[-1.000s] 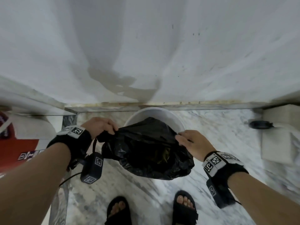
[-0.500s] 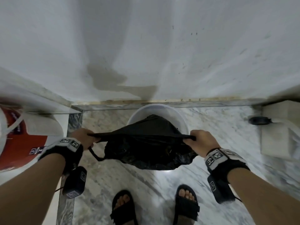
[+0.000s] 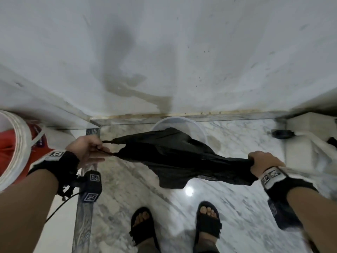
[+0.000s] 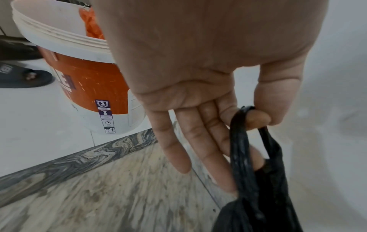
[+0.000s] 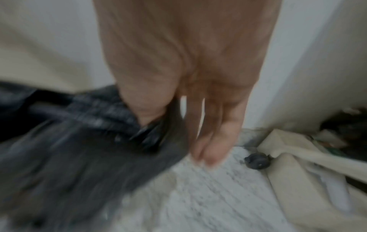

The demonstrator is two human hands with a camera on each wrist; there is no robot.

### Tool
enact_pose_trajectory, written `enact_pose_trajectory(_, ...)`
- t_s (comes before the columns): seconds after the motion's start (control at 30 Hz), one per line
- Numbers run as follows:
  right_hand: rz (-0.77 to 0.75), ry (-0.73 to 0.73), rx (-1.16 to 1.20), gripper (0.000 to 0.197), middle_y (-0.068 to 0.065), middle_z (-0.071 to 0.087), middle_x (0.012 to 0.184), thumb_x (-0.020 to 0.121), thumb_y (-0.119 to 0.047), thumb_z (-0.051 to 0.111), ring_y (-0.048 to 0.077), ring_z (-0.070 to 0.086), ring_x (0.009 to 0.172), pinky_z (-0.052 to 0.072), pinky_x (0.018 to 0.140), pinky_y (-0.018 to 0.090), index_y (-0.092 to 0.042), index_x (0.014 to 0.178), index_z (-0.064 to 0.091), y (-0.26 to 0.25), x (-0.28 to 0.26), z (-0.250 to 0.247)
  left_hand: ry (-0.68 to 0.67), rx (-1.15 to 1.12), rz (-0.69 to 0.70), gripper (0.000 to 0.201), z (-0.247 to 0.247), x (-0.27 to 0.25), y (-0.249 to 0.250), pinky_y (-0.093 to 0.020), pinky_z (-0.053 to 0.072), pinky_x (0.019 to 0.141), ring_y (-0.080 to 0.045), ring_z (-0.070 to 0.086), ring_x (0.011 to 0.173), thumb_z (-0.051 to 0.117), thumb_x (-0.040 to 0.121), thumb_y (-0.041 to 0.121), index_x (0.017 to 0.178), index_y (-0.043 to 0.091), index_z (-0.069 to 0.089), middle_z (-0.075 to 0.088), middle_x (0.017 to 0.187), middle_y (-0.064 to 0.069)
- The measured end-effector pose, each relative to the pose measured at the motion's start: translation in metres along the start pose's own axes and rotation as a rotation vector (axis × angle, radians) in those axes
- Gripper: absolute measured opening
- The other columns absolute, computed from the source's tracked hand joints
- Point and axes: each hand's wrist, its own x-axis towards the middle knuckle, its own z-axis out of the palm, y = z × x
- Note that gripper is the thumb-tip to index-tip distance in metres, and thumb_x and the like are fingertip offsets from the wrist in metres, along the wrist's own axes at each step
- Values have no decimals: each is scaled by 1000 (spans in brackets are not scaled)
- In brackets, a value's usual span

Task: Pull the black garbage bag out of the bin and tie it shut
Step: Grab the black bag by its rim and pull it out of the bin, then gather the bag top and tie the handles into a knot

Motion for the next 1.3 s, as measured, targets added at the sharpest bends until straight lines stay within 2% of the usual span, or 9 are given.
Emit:
enact_pose_trajectory(0.1,-10,-227,386,16,13,65,64,80,-3,53,27,61,54,45,46,26,1,87,67,17,-4,-22,-20,-5,66,10,-4,-11,14,-42,51,81,-27,70,56,51,60,18,57,9,47,59,50,-4)
enact_pose_trajectory(0.23,89,65,565,15,7,68,49,79,-12,61,24,62,45,52,52,32,-5,67,67,41,-7,-57,-46,175,107,15,9,-26,43,-40,54,75,-20,64,45,58,68,19,63,7,53,56,44,-2)
enact_pose_trajectory(0.33,125,-42,1086,11,10,68,59,85,-16,64,20,63,44,54,54,31,-5,83,64,37,-14,-72,46,416,189,14,23,-26,68,-28,47,54,-20,56,41,60,73,13,63,4,59,54,38,0)
enact_pose_trajectory(0.5,-67,-113,1763,5,7,64,75,87,-12,57,21,64,71,58,68,34,-15,84,57,-16,-24,-88,68,361,371,12,43,-31,96,-28,49,59,-21,58,53,62,73,12,64,5,63,61,45,0)
enact_pose_trajectory(0.7,-59,150,1784,32,-1,39,41,84,-15,61,21,36,43,37,45,26,-13,58,43,-62,-23,-105,-65,118,469,9,73,-42,98,-37,53,77,-22,64,57,60,77,8,71,2,60,65,53,-7)
enact_pose_trajectory(0.83,-82,308,1513,33,10,50,46,78,-25,65,22,38,35,34,38,24,-10,57,45,-86,-32,-122,-221,92,532,11,111,-59,99,-28,52,61,-20,60,49,58,77,1,84,0,67,59,59,-15)
enact_pose_trajectory(1.0,-265,59,1582,8,12,68,79,81,-10,62,19,49,47,35,34,19,-4,83,67,-125,-42,-133,-360,55,479,29,151,-61,101,-25,50,55,-15,66,52,53,78,-5,96,10,70,72,63,0)
enact_pose_trajectory(1.13,-307,-81,1508,32,11,64,84,84,-6,58,18,56,60,43,35,21,-12,114,69,-142,-46,-123,-373,-137,444,35,159,-55,89,-24,48,46,-15,69,54,58,82,-2,115,8,63,76,74,2)
enact_pose_trajectory(1.3,-374,-266,1515,39,9,61,87,89,-4,49,22,60,77,57,45,33,-28,117,63,-147,-52,-120,-451,-286,343,40,170,-49,68,-23,34,43,-12,63,50,59,82,3,122,10,61,69,95,-12)
